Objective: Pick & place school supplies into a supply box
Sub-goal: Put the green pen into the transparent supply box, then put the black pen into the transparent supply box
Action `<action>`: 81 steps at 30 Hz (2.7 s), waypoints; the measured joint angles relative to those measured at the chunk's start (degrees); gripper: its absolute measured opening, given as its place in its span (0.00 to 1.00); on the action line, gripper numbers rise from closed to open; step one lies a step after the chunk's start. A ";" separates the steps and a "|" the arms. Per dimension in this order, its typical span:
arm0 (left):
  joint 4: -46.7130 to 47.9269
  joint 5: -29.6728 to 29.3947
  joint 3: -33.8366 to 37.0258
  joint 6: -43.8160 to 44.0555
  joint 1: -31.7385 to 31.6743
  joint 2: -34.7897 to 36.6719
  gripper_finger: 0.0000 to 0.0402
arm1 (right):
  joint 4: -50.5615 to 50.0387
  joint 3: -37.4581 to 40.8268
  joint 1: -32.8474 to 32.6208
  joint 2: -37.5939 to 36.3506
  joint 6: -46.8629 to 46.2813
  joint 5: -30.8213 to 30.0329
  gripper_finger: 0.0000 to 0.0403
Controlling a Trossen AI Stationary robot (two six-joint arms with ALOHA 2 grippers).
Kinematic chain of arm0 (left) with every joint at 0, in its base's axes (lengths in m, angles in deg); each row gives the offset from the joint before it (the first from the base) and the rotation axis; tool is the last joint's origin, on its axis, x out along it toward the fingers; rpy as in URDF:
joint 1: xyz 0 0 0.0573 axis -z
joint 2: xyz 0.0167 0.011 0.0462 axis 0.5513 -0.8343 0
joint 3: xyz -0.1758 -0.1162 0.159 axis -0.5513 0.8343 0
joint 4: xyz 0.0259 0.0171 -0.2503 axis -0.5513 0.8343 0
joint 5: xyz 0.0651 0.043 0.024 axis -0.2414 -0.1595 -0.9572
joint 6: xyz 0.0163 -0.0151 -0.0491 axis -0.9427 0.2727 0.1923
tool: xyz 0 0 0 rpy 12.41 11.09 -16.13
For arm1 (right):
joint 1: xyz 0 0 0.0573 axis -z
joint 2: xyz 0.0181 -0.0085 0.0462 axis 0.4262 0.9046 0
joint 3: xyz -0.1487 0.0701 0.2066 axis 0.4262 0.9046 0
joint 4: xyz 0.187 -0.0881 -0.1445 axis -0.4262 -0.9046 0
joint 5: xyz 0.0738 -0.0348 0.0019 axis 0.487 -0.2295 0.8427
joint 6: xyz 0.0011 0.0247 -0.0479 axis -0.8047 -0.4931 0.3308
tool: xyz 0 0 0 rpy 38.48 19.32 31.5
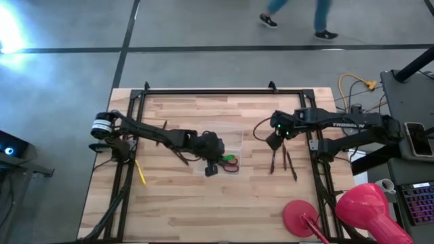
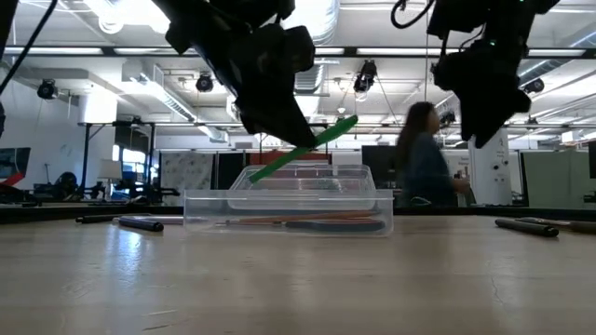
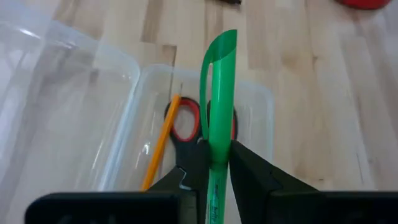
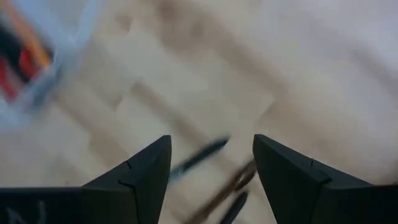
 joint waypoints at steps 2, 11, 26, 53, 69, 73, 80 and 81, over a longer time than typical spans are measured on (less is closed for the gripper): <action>3.22 -0.02 -0.72 -0.01 -0.01 -0.05 0.14 | -0.01 2.04 -1.40 0.01 -0.61 3.13 0.54; 8.11 -1.37 -0.79 3.92 0.02 -0.06 0.32 | 0.01 7.42 -9.05 -0.23 -12.26 3.13 0.54; 12.67 -3.56 -1.86 -2.13 -1.26 2.50 0.36 | -7.64 10.30 -26.36 -0.23 -44.08 6.09 0.54; 20.79 -4.66 2.29 -6.86 -2.97 10.34 0.36 | 8.43 23.58 -32.60 4.43 -63.97 7.55 0.27; 17.63 -4.95 16.15 6.91 -2.88 25.01 0.36 | 10.22 12.15 -33.36 8.45 -65.81 -11.83 0.04; 15.95 -5.03 19.48 11.44 -2.42 29.78 0.36 | 12.24 5.85 -32.53 8.29 -61.47 -20.83 0.04; 13.34 -4.96 24.68 15.96 -0.20 38.11 0.36 | 26.90 -5.51 -28.03 14.73 -20.69 -22.50 0.04; 13.50 -4.98 25.20 16.94 0.18 39.06 0.36 | 27.18 -7.82 -27.18 16.82 -16.99 -21.84 0.04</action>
